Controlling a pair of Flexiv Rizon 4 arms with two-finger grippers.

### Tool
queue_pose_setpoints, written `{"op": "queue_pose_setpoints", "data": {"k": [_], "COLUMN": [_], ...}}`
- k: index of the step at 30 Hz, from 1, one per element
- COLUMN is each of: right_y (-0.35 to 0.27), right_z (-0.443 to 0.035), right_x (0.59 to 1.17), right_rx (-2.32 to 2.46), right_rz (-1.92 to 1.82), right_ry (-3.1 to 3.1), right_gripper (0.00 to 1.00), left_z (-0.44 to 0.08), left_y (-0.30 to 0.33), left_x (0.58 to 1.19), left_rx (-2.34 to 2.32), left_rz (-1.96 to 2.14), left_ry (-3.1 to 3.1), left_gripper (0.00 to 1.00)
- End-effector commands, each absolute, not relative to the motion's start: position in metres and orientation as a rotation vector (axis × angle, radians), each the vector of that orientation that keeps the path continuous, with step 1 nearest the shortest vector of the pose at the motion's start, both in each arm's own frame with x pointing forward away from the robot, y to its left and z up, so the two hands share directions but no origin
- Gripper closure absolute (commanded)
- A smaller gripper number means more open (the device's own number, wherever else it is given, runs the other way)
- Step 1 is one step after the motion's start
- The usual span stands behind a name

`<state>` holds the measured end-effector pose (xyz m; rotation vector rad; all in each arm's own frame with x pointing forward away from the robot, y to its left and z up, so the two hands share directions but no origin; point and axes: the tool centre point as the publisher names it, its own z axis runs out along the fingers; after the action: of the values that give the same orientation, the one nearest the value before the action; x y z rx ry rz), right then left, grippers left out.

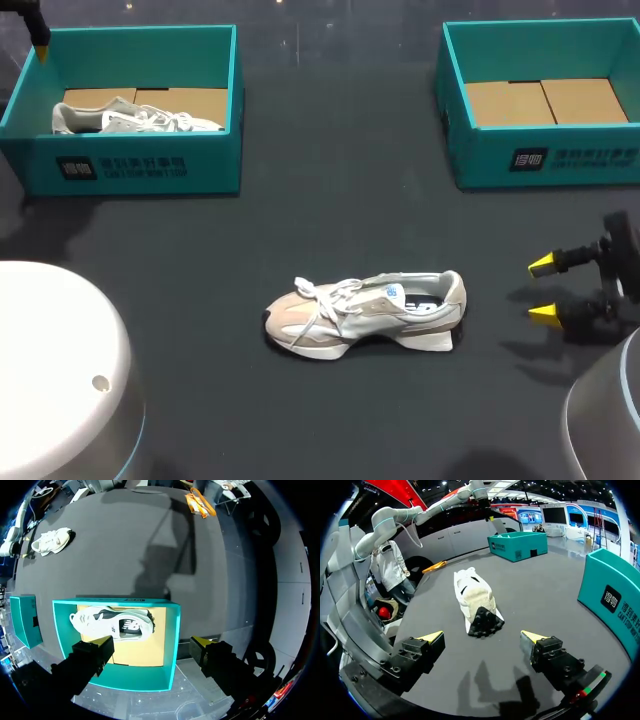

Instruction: Take the shoe out of the shoebox, open the shoe tongue, remove and reinsert the insole, then place the shoe into the shoebox

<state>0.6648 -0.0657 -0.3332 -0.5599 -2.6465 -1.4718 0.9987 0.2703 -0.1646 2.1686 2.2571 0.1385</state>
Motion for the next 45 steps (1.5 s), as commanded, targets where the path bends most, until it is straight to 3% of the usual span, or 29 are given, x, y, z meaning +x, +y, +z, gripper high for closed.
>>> {"op": "queue_pose_setpoints", "data": {"k": [1, 10, 45], "right_y": [-0.067, -0.081, -0.07], "right_z": [-0.342, -0.354, -0.387], "right_x": [0.665, 0.672, 0.687], "right_rx": [-0.544, -0.369, -0.278], "right_rz": [-1.48, -1.669, -1.733], "right_ry": [-2.677, -2.729, -2.697], "right_gripper": [0.0, 0.0, 0.0], "left_z": [-0.164, -0.164, -0.164], "left_y": [0.271, 0.271, 0.271], "left_x": [0.999, 0.999, 0.999], "left_rx": [2.171, 2.171, 2.171], "left_rz": [0.14, 0.14, 0.14], "left_ry": [2.256, 2.256, 2.256], "left_gripper": [0.0, 0.0, 0.0]}}
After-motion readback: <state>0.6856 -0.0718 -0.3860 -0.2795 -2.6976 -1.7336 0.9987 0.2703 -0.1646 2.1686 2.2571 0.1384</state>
